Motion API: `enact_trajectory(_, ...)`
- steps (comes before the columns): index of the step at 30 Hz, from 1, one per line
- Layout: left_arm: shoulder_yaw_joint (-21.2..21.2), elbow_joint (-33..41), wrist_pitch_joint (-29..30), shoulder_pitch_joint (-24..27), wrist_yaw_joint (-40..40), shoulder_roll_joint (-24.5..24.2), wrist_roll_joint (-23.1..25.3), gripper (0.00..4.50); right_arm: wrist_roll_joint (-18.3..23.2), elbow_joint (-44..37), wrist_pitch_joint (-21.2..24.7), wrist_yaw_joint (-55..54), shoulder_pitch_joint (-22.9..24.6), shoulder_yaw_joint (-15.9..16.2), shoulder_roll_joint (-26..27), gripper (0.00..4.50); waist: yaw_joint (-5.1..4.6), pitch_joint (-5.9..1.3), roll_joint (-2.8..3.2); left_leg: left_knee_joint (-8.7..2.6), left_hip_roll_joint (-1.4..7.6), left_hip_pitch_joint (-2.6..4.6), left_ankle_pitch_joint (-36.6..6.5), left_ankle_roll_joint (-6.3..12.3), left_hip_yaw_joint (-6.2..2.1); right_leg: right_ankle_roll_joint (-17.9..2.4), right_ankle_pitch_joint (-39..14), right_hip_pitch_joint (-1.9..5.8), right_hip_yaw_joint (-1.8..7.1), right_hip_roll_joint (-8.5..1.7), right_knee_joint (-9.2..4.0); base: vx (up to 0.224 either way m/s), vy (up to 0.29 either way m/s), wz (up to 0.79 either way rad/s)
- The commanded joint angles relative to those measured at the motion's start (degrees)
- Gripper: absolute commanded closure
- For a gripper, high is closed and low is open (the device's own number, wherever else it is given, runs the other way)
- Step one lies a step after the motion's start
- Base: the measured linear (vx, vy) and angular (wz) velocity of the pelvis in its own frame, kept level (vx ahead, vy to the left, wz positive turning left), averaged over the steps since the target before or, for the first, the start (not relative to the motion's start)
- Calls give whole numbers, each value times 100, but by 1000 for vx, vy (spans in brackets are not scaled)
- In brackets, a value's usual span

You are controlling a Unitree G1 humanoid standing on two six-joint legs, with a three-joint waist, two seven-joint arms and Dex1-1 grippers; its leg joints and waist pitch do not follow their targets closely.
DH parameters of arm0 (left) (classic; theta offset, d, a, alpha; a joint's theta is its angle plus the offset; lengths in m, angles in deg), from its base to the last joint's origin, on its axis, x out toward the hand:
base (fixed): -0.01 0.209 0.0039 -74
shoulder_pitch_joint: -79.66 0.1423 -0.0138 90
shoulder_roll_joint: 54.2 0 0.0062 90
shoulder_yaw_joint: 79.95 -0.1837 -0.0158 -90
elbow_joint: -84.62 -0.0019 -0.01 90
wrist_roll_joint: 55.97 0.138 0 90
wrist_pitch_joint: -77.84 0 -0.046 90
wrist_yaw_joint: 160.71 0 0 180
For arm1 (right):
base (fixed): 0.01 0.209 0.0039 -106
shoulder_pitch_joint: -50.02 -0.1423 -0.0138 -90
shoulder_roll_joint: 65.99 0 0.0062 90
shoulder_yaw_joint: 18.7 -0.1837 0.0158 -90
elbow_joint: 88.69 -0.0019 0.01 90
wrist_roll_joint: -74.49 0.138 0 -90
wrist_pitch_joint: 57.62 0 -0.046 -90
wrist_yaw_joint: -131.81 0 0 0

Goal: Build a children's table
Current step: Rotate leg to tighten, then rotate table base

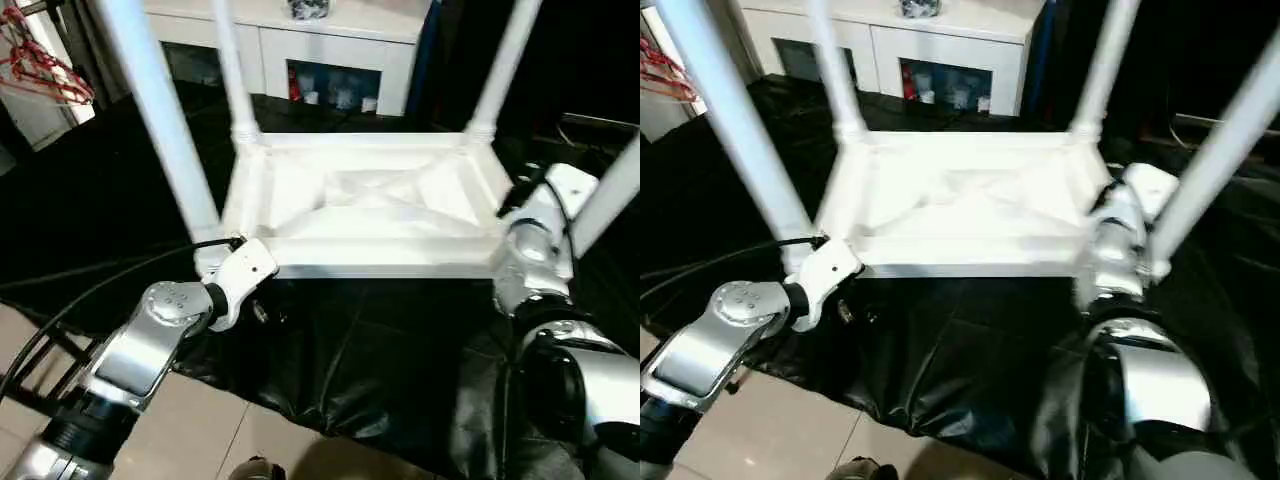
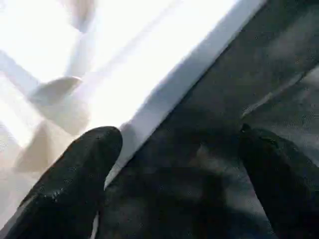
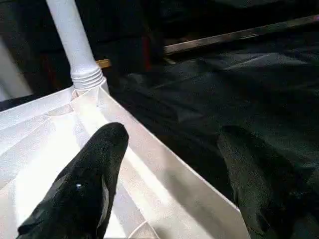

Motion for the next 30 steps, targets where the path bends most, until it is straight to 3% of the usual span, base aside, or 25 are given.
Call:
enact_trajectory(1, 585, 552, -207, 434, 137, -1, -470, 7, 68, -170, -60, 322, 170, -70, -135, 123, -47, -481, 56, -384, 233, 166, -1590, -181, -147, -1121, -694, 222, 184, -278, -357, 0, 0, 0)
enact_trajectory(3, 777, 720, -208, 640, 192, -7, -650, 7, 1, -224, -56, 497, 210, 11, -152, 123, -88, -463, 27, -392, 230, 131, -1516, -80, -138, -1158, -649, 226, 175, -246, -364, 0, 0, 0)
enact_trajectory(4, 972, 885, -223, 867, 268, -37, -823, 7, -65, -303, -62, 758, 263, 114, -162, 123, -88, -469, 20, -376, 223, 165, -1551, -33, -124, -1174, -680, 198, 179, -235, -369, 0, 0, 0)
enact_trajectory(5, 1254, 1106, -259, 1246, 423, -162, -1065, 7, -121, -492, -99, 1274, 381, 255, -156, 123, -107, -460, 25, -387, 226, 120, -1546, 30, -139, -1204, -769, 238, 178, -265, -367, 0, 0, 0)
enact_trajectory(6, 1297, 1135, -259, 1302, 444, -181, -1097, 7, -133, -521, -102, 1340, 400, 279, -157, 123, -110, -461, 21, -380, 236, 122, -1574, 58, -138, -1213, -825, 228, 179, -272, -374, 0, 0, 0)
enact_trajectory(7, 1567, 1284, -312, 1661, 595, -327, -1244, 7, -144, -755, -133, 1818, 546, 413, -154, 123, -144, -431, -19, -407, 249, 118, -1655, 107, -141, -1150, -1149, 218, 181, -260, -419, 0, 0, 0)
enact_trajectory(12, 2093, 1375, -398, 2149, 824, -534, -1469, 7, 158, -1552, 142, 2958, 956, 647, -121, 123, -157, -388, 33, -444, 275, 171, -2013, 64, -151, -1086, -1680, 158, 209, -251, -474, 0, 0, 0)
enact_trajectory(13, 2313, 1314, -410, 2126, 728, -522, -1516, 7, 451, -2172, 564, 3785, 1266, 846, -137, 123, -134, -377, -20, -450, 270, 204, -2134, 83, -149, -1014, -1900, 148, 222, -241, -495, 0, 0, 0)
enact_trajectory(15, 2409, 1203, -459, 2057, 585, -533, -1437, 7, 577, -2644, 756, 4124, 1522, 1004, -163, 123, -88, -370, 14, -483, 310, 225, -2187, 36, -170, -941, -1904, 118, 241, -240, -509, 0, 0, 0)
enact_trajectory(19, 2608, 861, -481, 1866, 2, -508, -1224, 7, 741, -3951, 1310, 4747, 2277, 1434, -416, 123, -41, -374, 20, -501, 301, 231, -2219, -89, -179, -902, -1900, 123, 256, -253, -513, 0, 0, 0)
enact_trajectory(20, 2631, 822, -525, 1793, -77, -429, -1243, 7, 741, -4262, 1431, 4910, 2494, 1510, -535, 123, -31, -378, 47, -511, 300, 222, -2231, -108, -191, -892, -1938, 139, 251, -264, -516, 0, 0, 0)
enact_trajectory(22, 2624, 833, -519, 1668, -148, -262, -1355, 7, 741, -4682, 1581, 5142, 2822, 1598, -728, 123, -3, -379, 32, -519, 310, 208, -2183, -137, -196, -857, -1888, 154, 258, -275, -529, 0, 0, 0)
enact_trajectory(23, 2574, 828, -539, 1583, -203, -159, -1347, 7, 752, -4861, 1726, 5210, 2986, 1580, -821, 123, 6, -373, 56, -518, 311, 224, -2213, -146, -187, -843, -1917, 141, 265, -269, -543, 0, 0, 0)
enact_trajectory(24, 2539, 824, -550, 1533, -235, -100, -1330, 7, 759, -4958, 1827, 5243, 3076, 1551, -867, 123, 23, -378, 43, -513, 315, 244, -2234, -146, -181, -838, -1926, 136, 269, -274, -558, 0, 0, 0)
enact_trajectory(26, 2385, 691, -689, 1290, -395, 116, -1213, 7, 776, -5112, 2078, 5076, 3268, 1341, -926, 123, 18, -385, 30, -516, 294, 188, -2147, -138, -200, -861, -1884, 176, 258, -290, -546, 0, 0, 0)
enact_trajectory(28, 2352, 624, -736, 1207, -445, 185, -1190, 7, 774, -5167, 2163, 5060, 3329, 1304, -957, 123, 18, -392, 4, -502, 291, 197, -2107, -113, -199, -862, -1918, 169, 252, -300, -556, 0, 0, 0)
enact_trajectory(30, 2299, 163, -980, 772, -784, 450, -1099, 7, 861, -5568, 2465, 5176, 3672, 1284, -1175, 123, 22, -378, 28, -491, 280, 197, -2049, -83, -190, -746, -2038, 167, 259, -285, -593, 0, 0, 0)
